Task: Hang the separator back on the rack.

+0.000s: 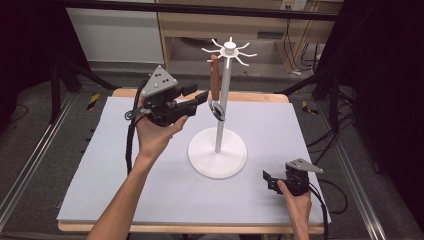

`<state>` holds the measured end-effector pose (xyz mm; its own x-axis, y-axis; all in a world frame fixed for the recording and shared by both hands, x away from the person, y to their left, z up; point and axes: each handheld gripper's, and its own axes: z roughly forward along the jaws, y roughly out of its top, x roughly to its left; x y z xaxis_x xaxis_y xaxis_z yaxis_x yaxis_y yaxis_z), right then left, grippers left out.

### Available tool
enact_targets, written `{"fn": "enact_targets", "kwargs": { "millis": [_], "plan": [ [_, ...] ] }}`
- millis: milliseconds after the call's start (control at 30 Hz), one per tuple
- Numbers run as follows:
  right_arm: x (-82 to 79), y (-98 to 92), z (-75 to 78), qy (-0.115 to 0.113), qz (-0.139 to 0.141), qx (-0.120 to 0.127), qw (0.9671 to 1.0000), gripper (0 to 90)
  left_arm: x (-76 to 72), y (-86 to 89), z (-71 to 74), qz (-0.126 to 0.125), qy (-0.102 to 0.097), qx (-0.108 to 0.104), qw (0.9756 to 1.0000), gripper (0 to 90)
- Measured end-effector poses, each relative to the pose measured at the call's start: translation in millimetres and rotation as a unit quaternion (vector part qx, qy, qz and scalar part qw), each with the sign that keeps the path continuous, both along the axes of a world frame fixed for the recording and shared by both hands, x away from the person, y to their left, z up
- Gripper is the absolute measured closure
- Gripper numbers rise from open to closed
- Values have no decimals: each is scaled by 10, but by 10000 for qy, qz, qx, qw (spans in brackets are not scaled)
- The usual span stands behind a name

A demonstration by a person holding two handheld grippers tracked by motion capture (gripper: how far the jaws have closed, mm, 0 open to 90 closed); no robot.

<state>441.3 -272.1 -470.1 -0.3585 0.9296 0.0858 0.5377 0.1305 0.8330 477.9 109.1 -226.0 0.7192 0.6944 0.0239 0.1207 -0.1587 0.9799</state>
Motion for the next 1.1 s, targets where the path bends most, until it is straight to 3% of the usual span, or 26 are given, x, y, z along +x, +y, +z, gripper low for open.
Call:
{"fn": "enact_targets", "kwargs": {
  "millis": [100, 267, 433, 733, 800, 1100],
  "plan": [
    [-1, -1, 1, 4, -8, 4, 10000, 58, -37, 65, -73, 29, 93, 30, 9999, 542],
    [1, -1, -5, 1, -7, -18, 10000, 58, -100, 207, -231, 60, -85, 108, 9999, 513],
    [1, 5, -11, 15, -17, -33, 10000, 58, -184, 335, -390, 111, 5, 157, 9998, 496],
    [0, -4, -19, 31, -35, -36, 10000, 58, -284, 528, -728, 247, 192, 278, 9991, 465],
    [-1, -7, -21, 35, -46, -29, 10000, 58, -308, 579, -834, 289, 338, 292, 9986, 459],
    [-3, -40, -44, 81, -75, -86, 9999, 58, -339, 825, -1271, 556, 615, 447, 9956, 441]
  ]
}}
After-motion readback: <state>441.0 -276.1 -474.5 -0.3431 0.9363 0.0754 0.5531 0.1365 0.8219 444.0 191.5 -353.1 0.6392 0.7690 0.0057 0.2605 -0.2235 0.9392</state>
